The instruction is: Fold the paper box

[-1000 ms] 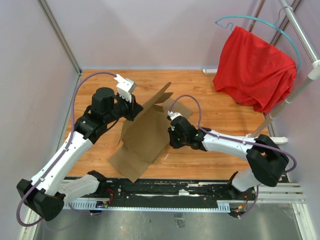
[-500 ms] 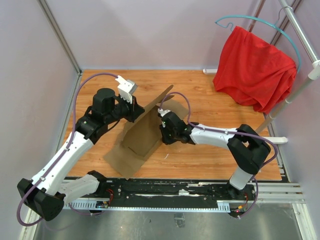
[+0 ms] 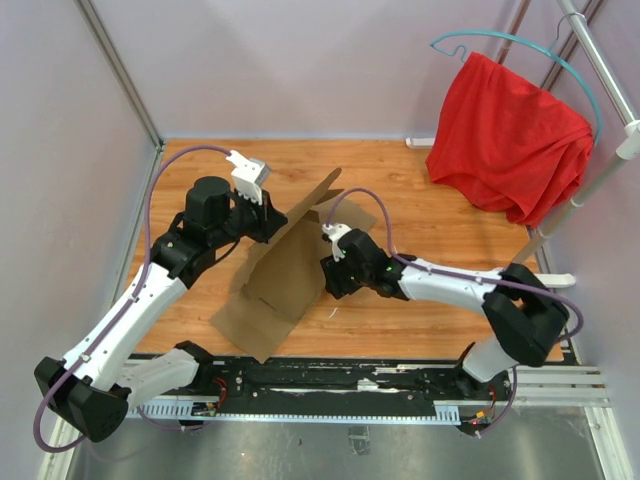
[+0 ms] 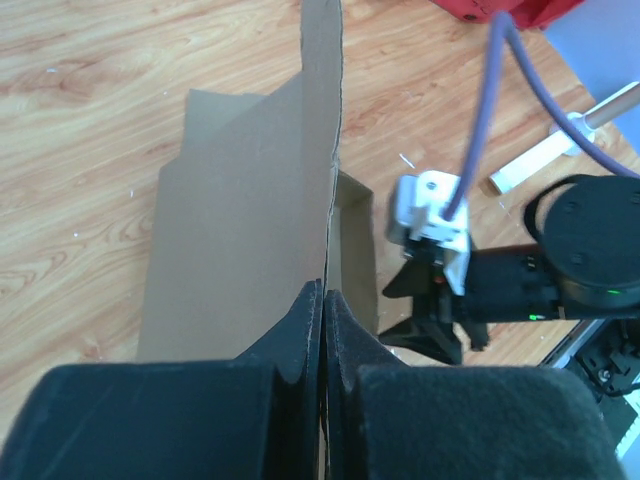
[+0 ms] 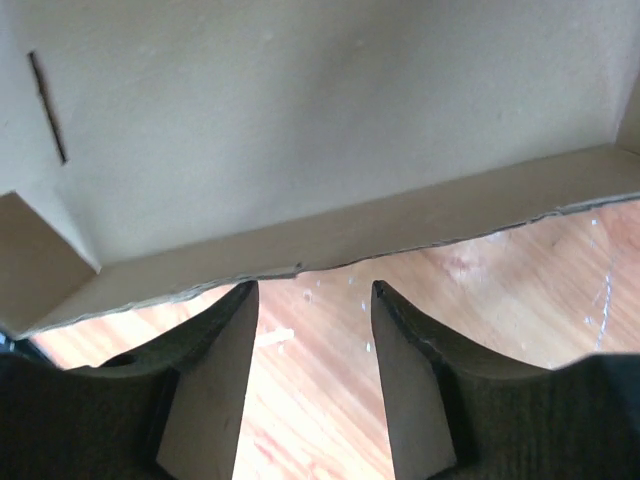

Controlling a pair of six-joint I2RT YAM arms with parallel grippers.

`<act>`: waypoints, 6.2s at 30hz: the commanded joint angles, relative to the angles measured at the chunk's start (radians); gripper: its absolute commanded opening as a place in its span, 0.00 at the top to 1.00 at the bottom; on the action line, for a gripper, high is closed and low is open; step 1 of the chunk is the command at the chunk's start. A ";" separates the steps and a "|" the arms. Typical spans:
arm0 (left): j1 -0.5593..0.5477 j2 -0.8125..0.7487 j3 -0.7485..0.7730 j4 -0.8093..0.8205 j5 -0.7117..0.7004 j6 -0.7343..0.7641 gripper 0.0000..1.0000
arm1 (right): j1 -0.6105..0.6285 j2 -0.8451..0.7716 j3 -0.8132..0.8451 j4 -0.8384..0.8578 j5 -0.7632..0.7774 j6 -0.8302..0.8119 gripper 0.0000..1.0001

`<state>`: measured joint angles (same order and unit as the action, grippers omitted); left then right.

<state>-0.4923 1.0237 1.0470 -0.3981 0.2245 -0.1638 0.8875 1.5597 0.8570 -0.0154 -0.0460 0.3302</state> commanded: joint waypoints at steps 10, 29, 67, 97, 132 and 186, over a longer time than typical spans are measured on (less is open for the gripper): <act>0.023 0.001 0.071 -0.015 -0.070 -0.070 1.00 | 0.167 -0.406 -0.133 -0.118 -0.095 -0.325 0.43; 0.044 -0.034 0.042 -0.035 -0.078 -0.060 1.00 | 0.312 -0.202 -0.119 -0.049 -0.065 -0.302 0.43; 0.064 -0.070 -0.040 0.003 -0.074 -0.070 1.00 | -0.112 -0.496 -0.292 -0.043 0.040 0.366 0.38; 0.083 -0.070 -0.008 0.004 -0.092 -0.057 1.00 | -0.154 -0.095 -0.151 -0.009 -0.135 0.436 0.62; 0.084 -0.313 -0.199 0.167 -0.036 -0.194 0.45 | -0.239 -0.185 0.723 -1.078 0.403 -0.313 0.96; 0.084 0.199 -0.770 1.709 -0.163 -0.215 0.21 | -0.001 -0.268 0.493 -0.712 0.545 -0.478 0.99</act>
<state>-0.4137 1.0653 0.3813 0.9043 0.1066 -0.4232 0.8814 1.3167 1.3315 -0.7383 0.5201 -0.1497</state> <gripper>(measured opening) 0.797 0.017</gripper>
